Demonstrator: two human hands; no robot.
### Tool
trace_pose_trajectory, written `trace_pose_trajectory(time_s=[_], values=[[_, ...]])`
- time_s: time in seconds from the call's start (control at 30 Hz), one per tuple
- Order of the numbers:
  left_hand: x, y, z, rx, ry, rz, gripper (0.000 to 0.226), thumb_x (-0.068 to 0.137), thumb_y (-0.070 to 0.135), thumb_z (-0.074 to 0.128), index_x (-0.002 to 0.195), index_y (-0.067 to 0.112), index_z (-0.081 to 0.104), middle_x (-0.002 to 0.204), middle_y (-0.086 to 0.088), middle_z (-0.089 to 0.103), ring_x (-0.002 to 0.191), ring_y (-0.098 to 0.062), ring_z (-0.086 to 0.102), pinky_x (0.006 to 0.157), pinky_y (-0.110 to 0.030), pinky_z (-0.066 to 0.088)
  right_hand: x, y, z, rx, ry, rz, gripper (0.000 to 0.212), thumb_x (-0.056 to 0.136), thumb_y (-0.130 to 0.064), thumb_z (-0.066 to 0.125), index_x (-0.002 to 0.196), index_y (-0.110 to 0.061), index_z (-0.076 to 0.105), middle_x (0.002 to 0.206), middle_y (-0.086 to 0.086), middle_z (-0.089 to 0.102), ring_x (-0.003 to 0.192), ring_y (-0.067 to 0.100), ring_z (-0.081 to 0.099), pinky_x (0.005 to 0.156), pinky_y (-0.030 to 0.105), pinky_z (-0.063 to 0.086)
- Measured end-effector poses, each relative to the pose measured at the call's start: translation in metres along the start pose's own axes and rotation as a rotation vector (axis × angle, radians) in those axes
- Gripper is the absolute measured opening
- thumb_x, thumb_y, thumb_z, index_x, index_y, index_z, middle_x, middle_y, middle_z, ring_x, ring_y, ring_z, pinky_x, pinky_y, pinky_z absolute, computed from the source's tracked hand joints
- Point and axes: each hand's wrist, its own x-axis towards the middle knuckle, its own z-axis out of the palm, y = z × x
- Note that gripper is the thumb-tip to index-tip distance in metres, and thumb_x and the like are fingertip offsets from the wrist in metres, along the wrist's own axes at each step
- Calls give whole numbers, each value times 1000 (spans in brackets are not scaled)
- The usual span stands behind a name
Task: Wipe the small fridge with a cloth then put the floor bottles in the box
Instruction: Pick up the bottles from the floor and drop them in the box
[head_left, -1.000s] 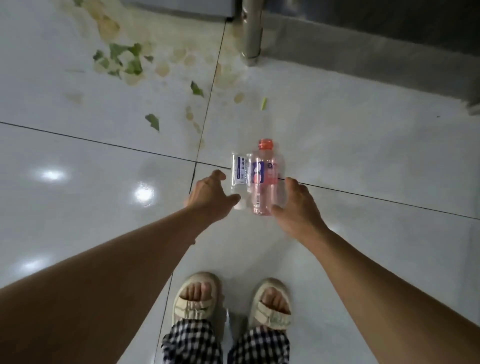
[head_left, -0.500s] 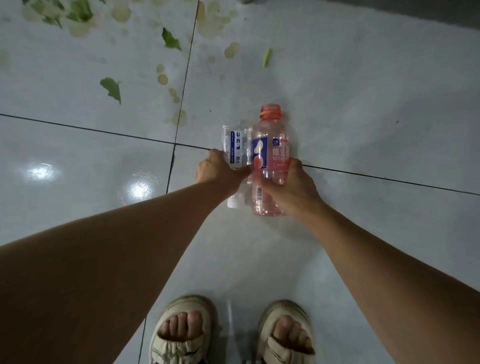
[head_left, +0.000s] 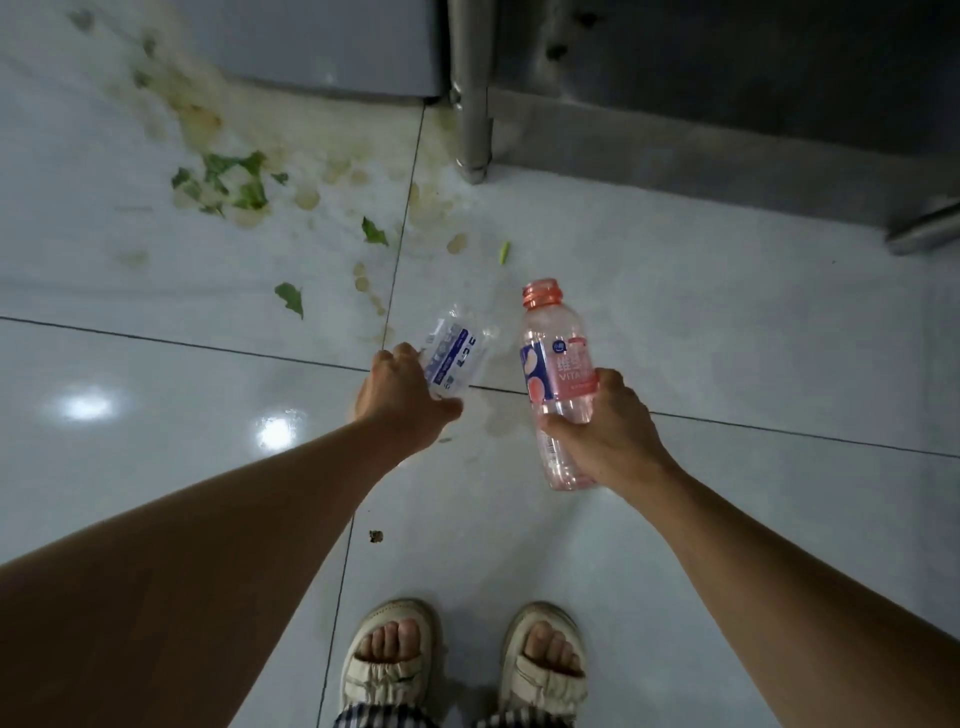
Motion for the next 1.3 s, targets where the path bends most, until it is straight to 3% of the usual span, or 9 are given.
trace_pose_trajectory(time_s=[0.07,0.17,0.27,0.6,0.73,1.1,1.3], values=[[-21,14,-35,38,14,40,69,75,36,74,129,8,40,119,-10,49,92,-16,43,80,-30,43,-23,-21,-30,-27,8,0,63,74,-40,75,120,-11,44,110,9,58,91,24,59,74,29,49],[-56,40,-90,90,39,84,68,74,40,74,127,11,43,114,-9,51,92,-20,50,82,-34,49,-60,-54,-76,-80,14,-7,57,72,-36,74,114,-12,45,106,9,58,91,27,60,78,36,53],[-93,65,-145,134,82,135,66,73,43,74,125,14,45,111,-7,53,91,-21,53,83,-38,52,-102,-90,-122,-154,45,-33,55,73,-40,73,112,-14,44,104,7,56,90,25,58,70,31,48],[-223,131,-317,177,233,291,60,71,45,73,119,17,50,105,-4,56,83,-17,50,69,-28,41,-248,-190,-273,-265,223,-77,57,71,-46,72,113,-25,40,100,-3,51,88,15,55,71,27,47],[-278,153,-368,162,270,385,56,70,42,75,116,19,52,104,-1,56,84,-14,51,66,-25,39,-310,-213,-322,-245,312,-102,58,70,-49,72,115,-29,40,98,-7,51,83,13,53,66,24,39],[-412,192,-427,140,291,549,53,70,39,75,115,21,52,109,-1,58,94,-19,60,81,-35,53,-457,-226,-400,-235,510,-95,55,69,-55,72,106,-29,42,100,-4,57,83,15,59,66,24,41],[-489,193,-428,188,369,614,50,72,40,72,112,21,51,104,1,60,88,-17,57,71,-29,49,-537,-204,-412,-186,550,-129,57,68,-52,74,110,-26,45,100,-1,59,82,16,60,70,26,49]])
